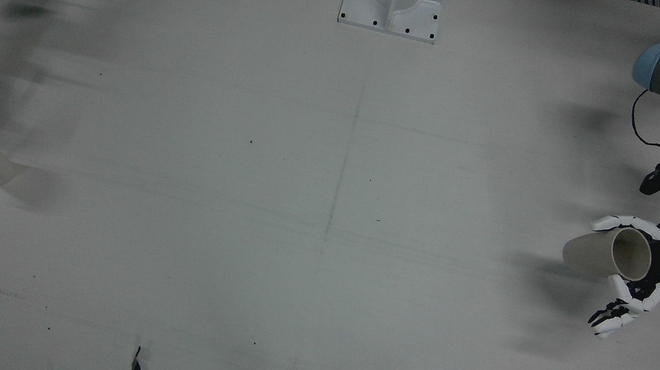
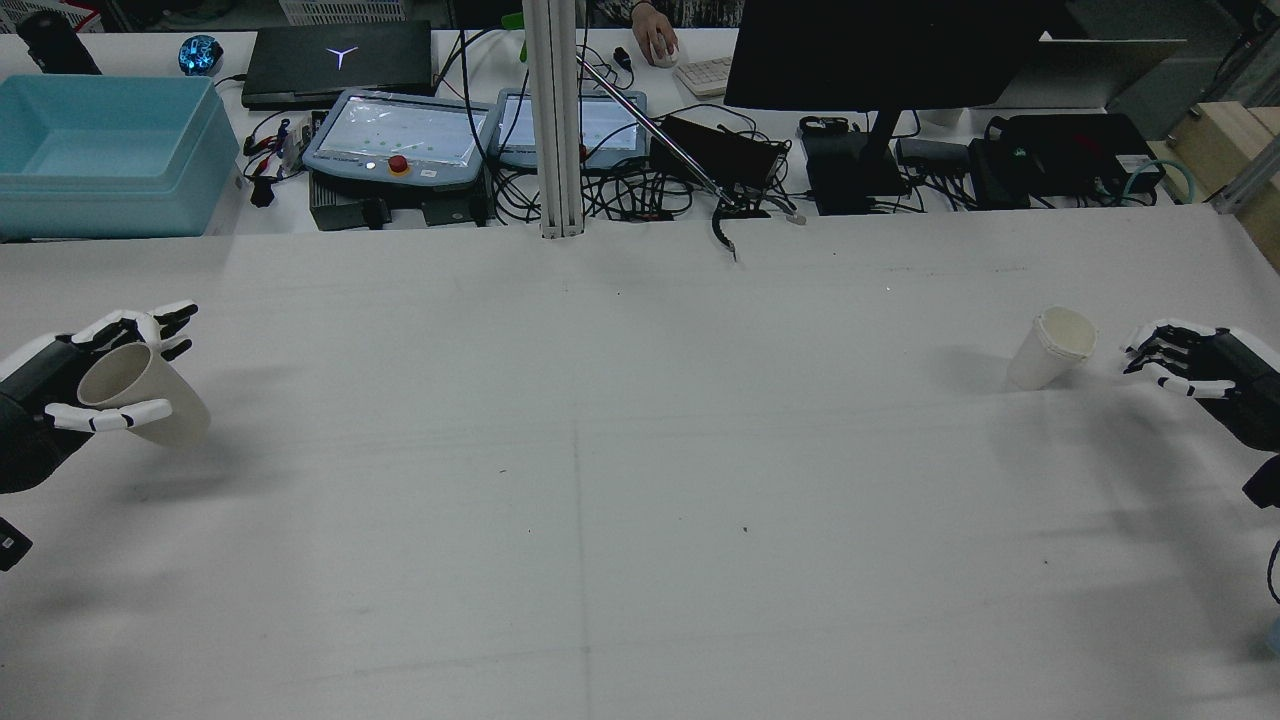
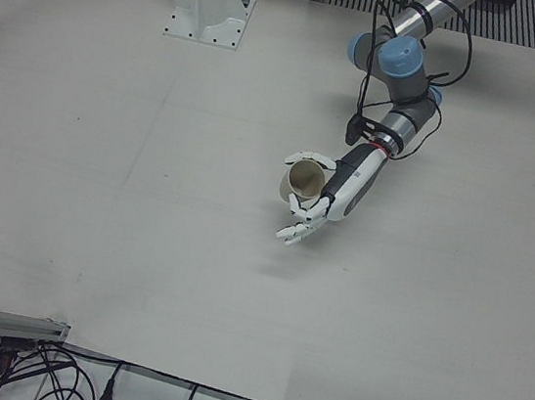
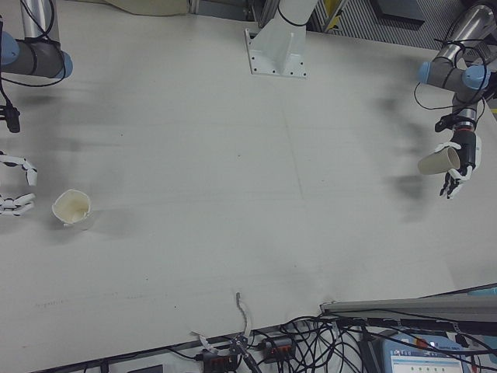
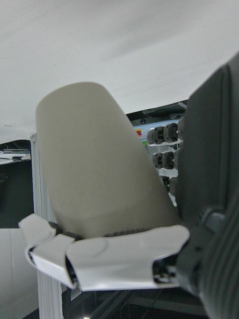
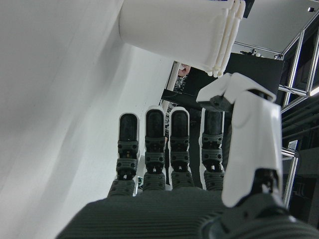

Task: Pour water
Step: 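Lift the white cup slightly with the left hand, then reach the right hand to the far white paper cup and grasp it, then lift the far cup with the right hand and tilt it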

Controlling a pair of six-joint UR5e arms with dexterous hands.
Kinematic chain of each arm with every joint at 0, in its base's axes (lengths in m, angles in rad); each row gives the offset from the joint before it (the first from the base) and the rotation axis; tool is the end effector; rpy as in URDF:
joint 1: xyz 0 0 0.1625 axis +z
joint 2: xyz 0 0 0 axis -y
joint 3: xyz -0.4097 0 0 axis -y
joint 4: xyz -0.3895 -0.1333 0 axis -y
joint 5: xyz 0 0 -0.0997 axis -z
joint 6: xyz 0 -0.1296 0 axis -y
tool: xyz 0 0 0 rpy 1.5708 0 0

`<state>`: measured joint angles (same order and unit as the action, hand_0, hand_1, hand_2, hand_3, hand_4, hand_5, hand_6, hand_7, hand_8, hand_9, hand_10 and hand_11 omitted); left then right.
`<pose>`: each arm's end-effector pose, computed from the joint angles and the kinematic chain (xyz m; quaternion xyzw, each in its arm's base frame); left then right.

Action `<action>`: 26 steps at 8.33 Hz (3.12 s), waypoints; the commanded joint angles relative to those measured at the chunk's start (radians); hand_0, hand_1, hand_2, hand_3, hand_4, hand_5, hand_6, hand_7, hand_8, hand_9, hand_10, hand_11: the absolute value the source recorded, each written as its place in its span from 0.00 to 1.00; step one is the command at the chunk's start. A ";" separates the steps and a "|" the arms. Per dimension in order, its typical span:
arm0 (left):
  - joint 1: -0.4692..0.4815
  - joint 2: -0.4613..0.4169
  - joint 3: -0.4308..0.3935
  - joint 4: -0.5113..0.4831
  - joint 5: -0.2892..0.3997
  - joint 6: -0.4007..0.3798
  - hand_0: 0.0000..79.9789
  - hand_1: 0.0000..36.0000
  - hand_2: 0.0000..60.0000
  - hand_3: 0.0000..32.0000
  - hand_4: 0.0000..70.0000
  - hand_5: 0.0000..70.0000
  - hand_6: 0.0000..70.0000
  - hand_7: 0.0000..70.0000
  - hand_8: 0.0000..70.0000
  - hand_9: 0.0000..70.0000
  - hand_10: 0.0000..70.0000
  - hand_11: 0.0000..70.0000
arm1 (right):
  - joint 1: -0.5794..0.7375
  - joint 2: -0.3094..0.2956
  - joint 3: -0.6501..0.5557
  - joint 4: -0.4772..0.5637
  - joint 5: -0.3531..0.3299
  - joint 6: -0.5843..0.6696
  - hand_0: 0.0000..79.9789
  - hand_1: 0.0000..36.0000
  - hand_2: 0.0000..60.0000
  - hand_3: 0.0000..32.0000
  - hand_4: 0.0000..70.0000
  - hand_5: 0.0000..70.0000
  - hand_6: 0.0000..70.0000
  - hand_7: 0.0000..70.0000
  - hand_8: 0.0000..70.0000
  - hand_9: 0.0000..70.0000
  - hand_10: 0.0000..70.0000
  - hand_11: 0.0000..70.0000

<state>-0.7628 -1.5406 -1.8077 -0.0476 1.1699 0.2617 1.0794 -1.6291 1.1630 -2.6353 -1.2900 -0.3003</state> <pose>0.2412 -0.4849 0.5585 -0.0918 0.7793 -0.5960 0.1701 -0.0643 -0.4788 0.8412 0.0284 -0.7201 0.6718 0.1714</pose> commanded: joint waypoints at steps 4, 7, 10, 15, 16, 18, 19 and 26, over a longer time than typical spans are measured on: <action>0.002 0.002 -0.004 0.015 -0.001 -0.010 0.66 0.97 1.00 0.00 0.27 1.00 0.16 0.22 0.11 0.14 0.11 0.19 | -0.038 0.000 -0.003 0.028 -0.005 -0.094 0.72 0.76 0.32 0.00 0.00 0.33 0.14 0.19 0.20 0.27 0.07 0.14; 0.005 -0.010 0.008 0.015 -0.001 -0.007 0.65 0.95 1.00 0.00 0.26 1.00 0.16 0.21 0.11 0.14 0.11 0.19 | -0.045 0.005 0.000 0.018 -0.005 -0.129 0.73 0.76 0.31 0.00 0.01 0.35 0.15 0.22 0.22 0.29 0.07 0.13; 0.008 -0.010 0.011 0.015 -0.003 -0.006 0.65 0.93 1.00 0.00 0.26 1.00 0.16 0.21 0.11 0.14 0.11 0.20 | -0.044 0.015 0.000 0.014 -0.005 -0.132 0.73 0.76 0.33 0.00 0.02 0.35 0.15 0.22 0.22 0.29 0.06 0.12; 0.011 -0.013 0.014 0.015 -0.006 0.002 0.65 0.93 1.00 0.00 0.26 1.00 0.16 0.21 0.11 0.14 0.12 0.20 | -0.042 0.084 -0.003 -0.060 -0.002 -0.177 0.69 0.73 0.39 0.00 0.04 0.37 0.16 0.25 0.22 0.30 0.05 0.10; 0.011 -0.013 0.019 0.015 -0.009 0.001 0.64 0.92 1.00 0.00 0.26 1.00 0.16 0.22 0.11 0.14 0.12 0.20 | -0.042 0.098 -0.003 -0.068 0.000 -0.186 0.69 0.74 0.41 0.00 0.03 0.37 0.15 0.24 0.22 0.30 0.05 0.11; 0.008 -0.009 0.022 0.014 -0.012 -0.001 0.64 0.91 1.00 0.00 0.26 1.00 0.16 0.21 0.11 0.14 0.12 0.20 | -0.044 0.116 -0.002 -0.087 0.000 -0.198 0.69 0.74 0.43 0.00 0.03 0.37 0.16 0.25 0.22 0.31 0.05 0.10; 0.008 -0.001 0.024 0.009 -0.012 -0.002 0.64 0.90 1.00 0.00 0.25 1.00 0.16 0.21 0.11 0.13 0.12 0.20 | -0.049 0.144 0.000 -0.109 0.000 -0.218 0.69 0.75 0.44 0.00 0.04 0.38 0.16 0.26 0.23 0.31 0.05 0.10; 0.003 0.004 0.068 -0.037 -0.013 -0.009 0.64 0.86 1.00 0.00 0.25 1.00 0.15 0.20 0.11 0.13 0.12 0.20 | -0.088 0.183 0.145 -0.253 0.003 -0.253 1.00 1.00 1.00 0.00 0.43 0.99 0.77 1.00 0.76 0.99 0.67 1.00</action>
<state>-0.7570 -1.5379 -1.7449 -0.0780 1.1567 0.2563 0.9882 -1.4463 1.2302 -2.8152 -1.2864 -0.5505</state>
